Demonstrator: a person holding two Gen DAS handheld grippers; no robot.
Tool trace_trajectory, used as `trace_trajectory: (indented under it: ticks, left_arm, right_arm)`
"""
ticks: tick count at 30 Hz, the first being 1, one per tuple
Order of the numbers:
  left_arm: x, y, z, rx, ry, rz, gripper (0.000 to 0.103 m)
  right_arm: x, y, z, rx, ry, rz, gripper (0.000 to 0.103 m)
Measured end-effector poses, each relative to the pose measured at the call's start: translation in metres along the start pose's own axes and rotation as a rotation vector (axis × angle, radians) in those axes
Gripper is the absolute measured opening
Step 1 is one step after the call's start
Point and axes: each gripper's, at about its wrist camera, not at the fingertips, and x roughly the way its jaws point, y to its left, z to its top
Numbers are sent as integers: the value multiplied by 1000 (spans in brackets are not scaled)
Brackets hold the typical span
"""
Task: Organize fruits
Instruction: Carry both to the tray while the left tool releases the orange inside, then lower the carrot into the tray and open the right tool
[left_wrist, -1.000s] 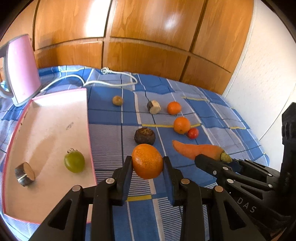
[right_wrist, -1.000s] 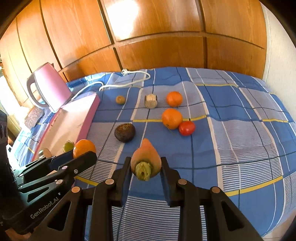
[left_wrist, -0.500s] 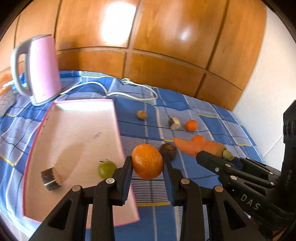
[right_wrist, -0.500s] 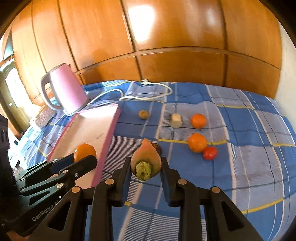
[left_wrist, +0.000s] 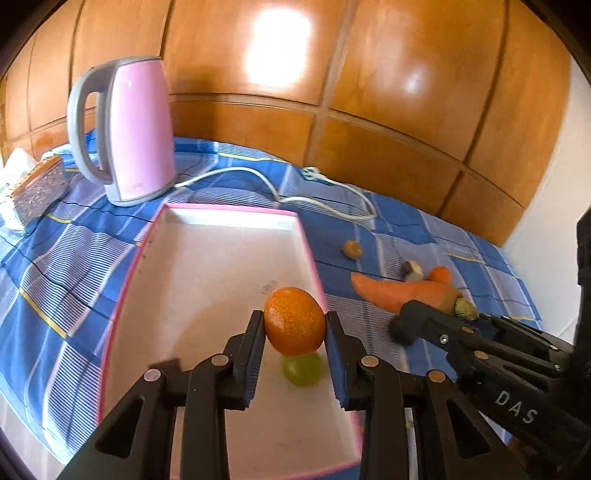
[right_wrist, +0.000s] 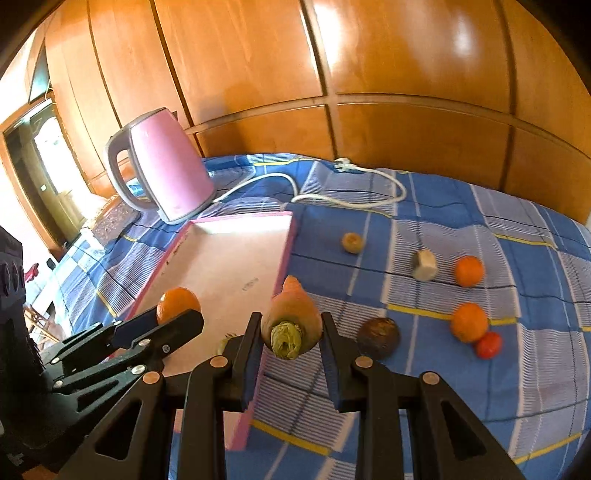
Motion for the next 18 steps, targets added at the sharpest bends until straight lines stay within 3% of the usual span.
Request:
trace_trajectory:
  ticks: [9, 18]
  left_arm:
    - [15, 47, 15, -86, 5, 91, 34]
    - [15, 69, 1, -135, 27, 120, 35]
  right_arm:
    - [34, 30, 20, 41, 26, 73, 31]
    - [49, 46, 3, 34, 86, 113, 35]
